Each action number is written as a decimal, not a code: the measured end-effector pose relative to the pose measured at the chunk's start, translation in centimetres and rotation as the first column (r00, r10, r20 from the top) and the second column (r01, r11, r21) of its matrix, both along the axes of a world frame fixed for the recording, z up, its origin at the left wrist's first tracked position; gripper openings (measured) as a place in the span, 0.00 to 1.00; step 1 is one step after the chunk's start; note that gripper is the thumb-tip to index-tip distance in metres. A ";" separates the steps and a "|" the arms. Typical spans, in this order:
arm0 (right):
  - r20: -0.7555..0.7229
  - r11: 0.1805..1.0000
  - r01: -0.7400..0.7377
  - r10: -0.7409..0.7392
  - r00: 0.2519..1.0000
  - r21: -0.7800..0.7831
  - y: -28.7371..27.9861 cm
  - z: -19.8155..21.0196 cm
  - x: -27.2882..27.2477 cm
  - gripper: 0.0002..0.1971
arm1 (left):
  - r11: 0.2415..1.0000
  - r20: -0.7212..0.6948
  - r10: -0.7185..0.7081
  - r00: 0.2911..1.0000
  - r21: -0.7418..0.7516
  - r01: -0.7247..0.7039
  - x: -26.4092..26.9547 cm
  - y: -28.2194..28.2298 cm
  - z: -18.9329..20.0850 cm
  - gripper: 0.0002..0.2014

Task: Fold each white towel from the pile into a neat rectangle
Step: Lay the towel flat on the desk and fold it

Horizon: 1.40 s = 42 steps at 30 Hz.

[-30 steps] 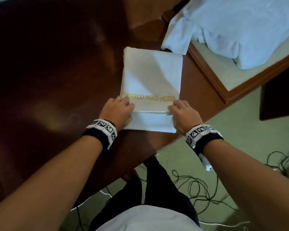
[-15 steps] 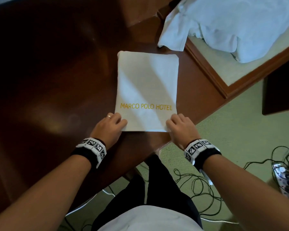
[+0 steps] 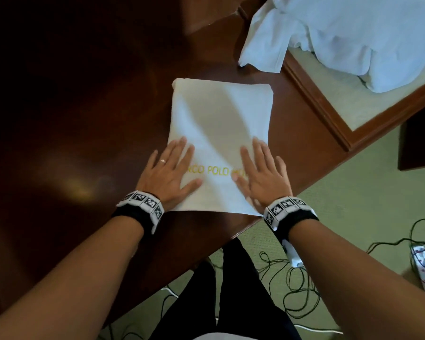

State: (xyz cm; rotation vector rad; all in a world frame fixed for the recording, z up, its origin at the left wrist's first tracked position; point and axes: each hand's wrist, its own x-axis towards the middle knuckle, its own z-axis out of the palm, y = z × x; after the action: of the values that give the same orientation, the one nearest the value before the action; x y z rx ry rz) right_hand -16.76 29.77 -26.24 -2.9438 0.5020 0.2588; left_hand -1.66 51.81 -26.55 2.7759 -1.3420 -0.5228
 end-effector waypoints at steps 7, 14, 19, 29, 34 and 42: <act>0.102 0.999 -0.004 0.009 0.995 -0.052 -4.2 1.7 1.4 0.32 | 0.995 0.130 0.025 0.991 -0.102 -0.011 4.0 -1.2 2.8 0.41; 0.105 0.985 -0.147 0.156 0.982 -0.088 -6.3 2.4 10.7 0.31 | 0.994 0.150 -0.109 0.983 -0.015 0.112 9.0 -9.4 2.5 0.41; -0.071 0.995 -0.084 0.081 0.994 -0.051 -9.6 0.4 9.4 0.33 | 0.997 0.090 -0.033 0.995 0.077 0.026 10.2 -7.4 0.4 0.42; -0.165 0.869 0.429 -0.399 0.902 0.246 -3.2 2.4 2.5 0.39 | 0.859 -0.168 0.511 0.843 0.129 -0.495 1.6 -3.0 2.6 0.41; -0.264 0.592 0.635 -0.594 0.760 0.496 -0.4 1.8 1.2 0.37 | 0.721 -0.460 0.638 0.617 0.075 -0.689 0.0 -2.6 1.7 0.37; -0.283 0.448 0.701 -0.690 0.666 0.555 -1.5 7.2 0.5 0.24 | 0.712 -0.509 0.589 0.628 -0.039 -0.701 -1.7 -5.5 6.9 0.30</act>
State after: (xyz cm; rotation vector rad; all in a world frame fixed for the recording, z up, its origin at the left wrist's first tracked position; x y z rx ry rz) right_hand -16.25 28.27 -19.06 -1.8579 1.2905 0.2677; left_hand -3.40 46.34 -19.70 2.4443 -0.2199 -0.8259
